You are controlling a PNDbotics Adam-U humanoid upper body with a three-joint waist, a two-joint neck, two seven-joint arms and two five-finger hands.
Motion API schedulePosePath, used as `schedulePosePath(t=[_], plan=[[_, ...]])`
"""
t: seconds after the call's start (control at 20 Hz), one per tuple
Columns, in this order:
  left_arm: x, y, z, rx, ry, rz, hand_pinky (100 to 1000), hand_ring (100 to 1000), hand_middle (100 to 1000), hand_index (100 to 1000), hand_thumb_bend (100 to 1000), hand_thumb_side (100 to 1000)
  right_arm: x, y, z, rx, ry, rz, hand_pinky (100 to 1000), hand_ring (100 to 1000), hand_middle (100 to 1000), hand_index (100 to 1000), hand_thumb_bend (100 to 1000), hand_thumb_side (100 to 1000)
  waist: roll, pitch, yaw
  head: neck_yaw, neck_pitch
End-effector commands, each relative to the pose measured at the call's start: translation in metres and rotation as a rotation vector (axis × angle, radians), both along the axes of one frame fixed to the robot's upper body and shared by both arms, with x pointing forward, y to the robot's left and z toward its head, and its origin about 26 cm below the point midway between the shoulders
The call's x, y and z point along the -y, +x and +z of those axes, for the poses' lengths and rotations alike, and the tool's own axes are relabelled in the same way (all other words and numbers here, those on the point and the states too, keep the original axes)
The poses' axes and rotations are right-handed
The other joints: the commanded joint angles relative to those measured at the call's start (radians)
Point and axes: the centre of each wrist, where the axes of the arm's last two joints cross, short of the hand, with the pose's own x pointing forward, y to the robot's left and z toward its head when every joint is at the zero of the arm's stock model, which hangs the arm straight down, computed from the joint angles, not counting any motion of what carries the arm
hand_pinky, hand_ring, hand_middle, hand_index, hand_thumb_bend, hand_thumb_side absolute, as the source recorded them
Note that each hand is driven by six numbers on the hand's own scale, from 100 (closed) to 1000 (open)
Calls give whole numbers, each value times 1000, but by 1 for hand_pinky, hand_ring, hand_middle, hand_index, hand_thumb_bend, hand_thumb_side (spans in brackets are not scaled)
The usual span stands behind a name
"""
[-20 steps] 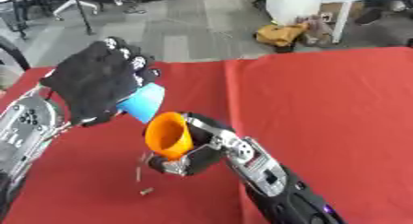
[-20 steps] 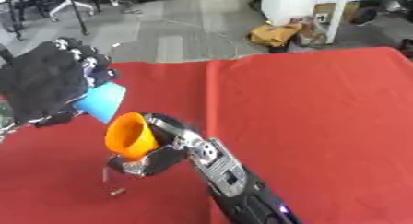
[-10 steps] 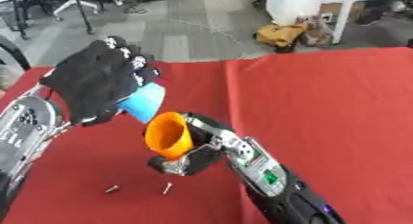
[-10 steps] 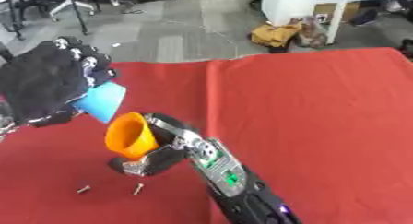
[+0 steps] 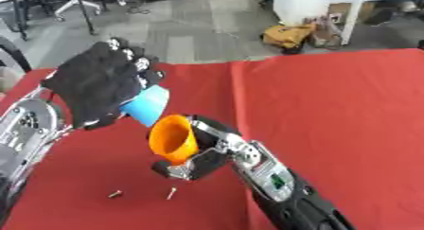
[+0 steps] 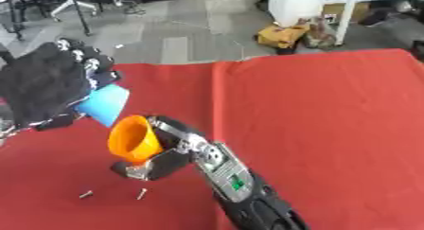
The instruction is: Pour the contents of one cup into another cup.
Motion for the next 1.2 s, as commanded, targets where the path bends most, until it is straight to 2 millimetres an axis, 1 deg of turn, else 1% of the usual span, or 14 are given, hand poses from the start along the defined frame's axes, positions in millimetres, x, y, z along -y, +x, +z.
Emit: schedulePosePath(t=[0.05,0.4,0.7,1.0,1.2], plan=[[-7,1,11,26,0,17,397,459,422,699,670,100,-6,0,15,40,17,14,708,436,424,724,324,100,-1,-18,0,-2,-2],[-13,6,7,6,-33,40,399,453,417,701,654,100,-4,1,14,39,19,5,708,436,424,724,324,100,-3,-17,-1,-5,-5],[-22,15,-1,-32,-94,75,403,439,408,700,626,100,0,3,13,37,20,-18,709,436,425,727,325,100,-6,-16,-1,-7,-9],[-38,33,-22,-146,-225,121,425,416,395,697,581,100,12,8,8,38,22,-95,711,440,428,746,325,100,-9,-14,-3,-6,-12],[-51,49,-44,-285,-403,137,450,393,384,692,567,100,25,13,5,59,19,-180,713,453,435,754,324,100,-12,-13,-5,-4,-13]])
